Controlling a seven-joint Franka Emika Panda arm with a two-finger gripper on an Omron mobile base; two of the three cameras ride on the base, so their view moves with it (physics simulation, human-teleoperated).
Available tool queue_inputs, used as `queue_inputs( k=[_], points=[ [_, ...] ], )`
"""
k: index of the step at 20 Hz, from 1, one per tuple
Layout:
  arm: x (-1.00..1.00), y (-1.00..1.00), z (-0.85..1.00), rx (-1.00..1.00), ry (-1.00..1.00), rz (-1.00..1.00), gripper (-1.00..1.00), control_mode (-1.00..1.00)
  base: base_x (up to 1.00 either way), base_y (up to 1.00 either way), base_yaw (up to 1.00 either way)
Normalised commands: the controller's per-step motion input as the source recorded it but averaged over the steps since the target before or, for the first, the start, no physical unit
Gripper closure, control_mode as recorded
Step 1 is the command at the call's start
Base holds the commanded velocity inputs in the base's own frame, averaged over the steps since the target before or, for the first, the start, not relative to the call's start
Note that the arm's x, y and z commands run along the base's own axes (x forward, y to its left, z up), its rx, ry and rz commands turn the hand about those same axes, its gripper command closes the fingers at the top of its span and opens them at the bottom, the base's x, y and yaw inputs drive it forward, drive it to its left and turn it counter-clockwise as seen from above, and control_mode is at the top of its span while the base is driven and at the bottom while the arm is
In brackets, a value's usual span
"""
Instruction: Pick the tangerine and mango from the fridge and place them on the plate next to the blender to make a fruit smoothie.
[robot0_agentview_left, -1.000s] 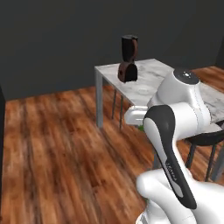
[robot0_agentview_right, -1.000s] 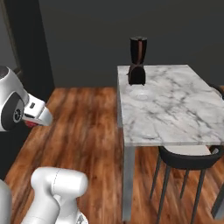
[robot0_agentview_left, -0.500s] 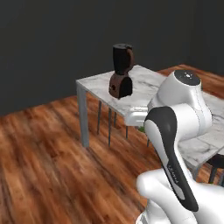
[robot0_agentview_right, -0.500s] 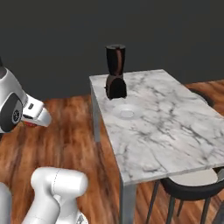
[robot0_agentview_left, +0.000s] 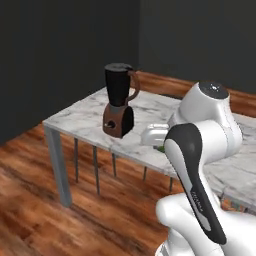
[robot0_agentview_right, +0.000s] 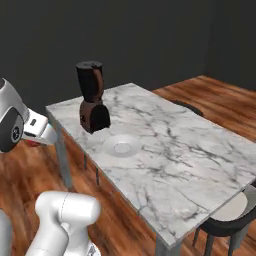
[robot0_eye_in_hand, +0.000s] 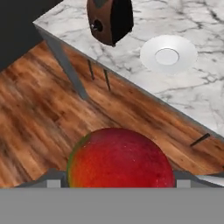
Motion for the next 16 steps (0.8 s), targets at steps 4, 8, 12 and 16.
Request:
queue_inputs(
  k=[4,8,12,16],
  points=[
    [0.00,0.00,0.00,0.00,0.00,0.00,1.00,1.00,0.12,0.33,-0.87],
    [0.00,0.00,0.00,0.00,0.00,0.00,1.00,1.00,0.11,0.03,-0.79],
    [0.29,0.07,-0.01,0.00,0.00,-0.07,1.00,-1.00,0.15,0.07,-0.23],
    [0.81,0.01,-0.23,0.00,0.00,-0.03,1.00,-1.00,0.00,0.00,0.00]
  ],
)
